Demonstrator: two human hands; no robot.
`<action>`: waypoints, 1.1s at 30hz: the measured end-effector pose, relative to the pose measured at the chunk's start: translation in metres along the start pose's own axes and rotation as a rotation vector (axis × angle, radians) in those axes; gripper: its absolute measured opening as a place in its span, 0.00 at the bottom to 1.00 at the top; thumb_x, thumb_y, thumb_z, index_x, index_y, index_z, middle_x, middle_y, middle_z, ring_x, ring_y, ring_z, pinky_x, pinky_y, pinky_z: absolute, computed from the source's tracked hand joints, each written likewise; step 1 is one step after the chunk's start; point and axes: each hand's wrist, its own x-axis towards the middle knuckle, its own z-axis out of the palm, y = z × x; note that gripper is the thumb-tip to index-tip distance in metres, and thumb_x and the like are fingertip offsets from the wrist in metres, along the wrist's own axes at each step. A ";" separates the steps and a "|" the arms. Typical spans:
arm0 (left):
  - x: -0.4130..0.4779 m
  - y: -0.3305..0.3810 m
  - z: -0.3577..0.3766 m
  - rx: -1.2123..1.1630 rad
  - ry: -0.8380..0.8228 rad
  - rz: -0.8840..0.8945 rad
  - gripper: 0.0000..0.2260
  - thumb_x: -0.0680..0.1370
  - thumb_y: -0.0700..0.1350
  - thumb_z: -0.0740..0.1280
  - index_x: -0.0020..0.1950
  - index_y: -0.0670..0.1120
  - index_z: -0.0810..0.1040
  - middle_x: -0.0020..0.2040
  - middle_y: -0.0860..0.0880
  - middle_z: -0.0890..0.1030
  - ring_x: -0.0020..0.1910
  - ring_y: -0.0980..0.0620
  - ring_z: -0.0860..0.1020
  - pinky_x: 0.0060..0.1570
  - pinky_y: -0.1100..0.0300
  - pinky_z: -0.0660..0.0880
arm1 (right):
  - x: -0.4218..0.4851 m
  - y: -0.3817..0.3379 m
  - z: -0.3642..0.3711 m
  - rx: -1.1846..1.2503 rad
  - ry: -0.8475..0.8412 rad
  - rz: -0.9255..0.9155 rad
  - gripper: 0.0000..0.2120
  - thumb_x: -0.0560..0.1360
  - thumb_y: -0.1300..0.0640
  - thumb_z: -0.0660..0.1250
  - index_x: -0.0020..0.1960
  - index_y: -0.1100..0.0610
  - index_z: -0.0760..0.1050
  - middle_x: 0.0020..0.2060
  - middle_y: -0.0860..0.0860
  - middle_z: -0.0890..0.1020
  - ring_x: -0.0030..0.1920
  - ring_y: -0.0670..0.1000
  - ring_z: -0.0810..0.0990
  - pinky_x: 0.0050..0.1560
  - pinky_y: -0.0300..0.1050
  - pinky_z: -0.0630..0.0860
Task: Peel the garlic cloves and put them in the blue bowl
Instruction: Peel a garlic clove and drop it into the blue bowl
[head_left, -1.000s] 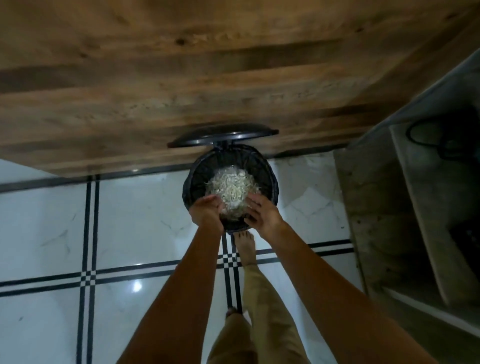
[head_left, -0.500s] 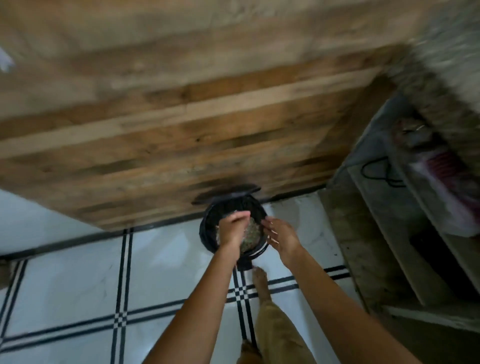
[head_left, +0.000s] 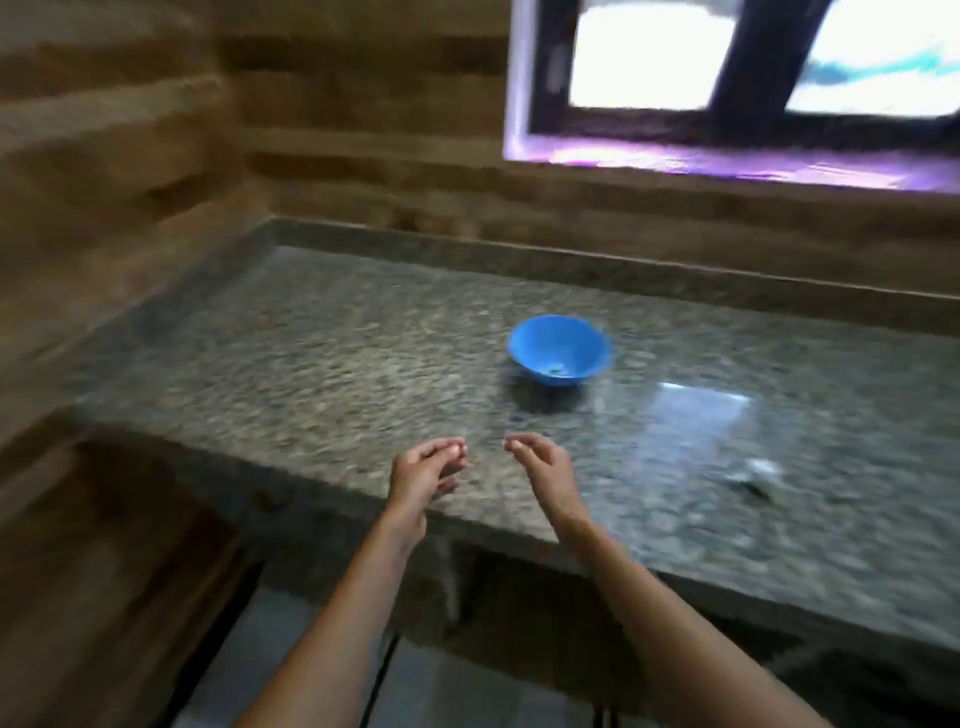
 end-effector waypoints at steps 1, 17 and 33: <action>0.004 -0.004 0.042 0.022 -0.075 -0.016 0.10 0.78 0.35 0.62 0.43 0.46 0.79 0.29 0.56 0.81 0.29 0.63 0.78 0.38 0.64 0.71 | 0.004 0.009 -0.042 -0.021 0.063 0.005 0.09 0.77 0.61 0.63 0.54 0.62 0.78 0.48 0.54 0.81 0.51 0.50 0.78 0.53 0.42 0.73; 0.031 -0.090 0.353 1.145 -0.772 0.558 0.21 0.78 0.45 0.64 0.71 0.50 0.69 0.71 0.47 0.67 0.69 0.47 0.67 0.65 0.59 0.63 | 0.029 0.125 -0.300 -0.039 0.549 0.343 0.12 0.78 0.62 0.61 0.60 0.64 0.75 0.55 0.60 0.79 0.53 0.55 0.77 0.51 0.43 0.70; 0.086 -0.063 0.288 0.174 -0.494 -0.173 0.07 0.75 0.39 0.70 0.52 0.43 0.78 0.38 0.44 0.81 0.31 0.50 0.79 0.30 0.59 0.77 | 0.078 0.106 -0.221 0.400 0.571 0.301 0.07 0.71 0.71 0.68 0.47 0.63 0.77 0.36 0.56 0.82 0.34 0.50 0.80 0.31 0.37 0.77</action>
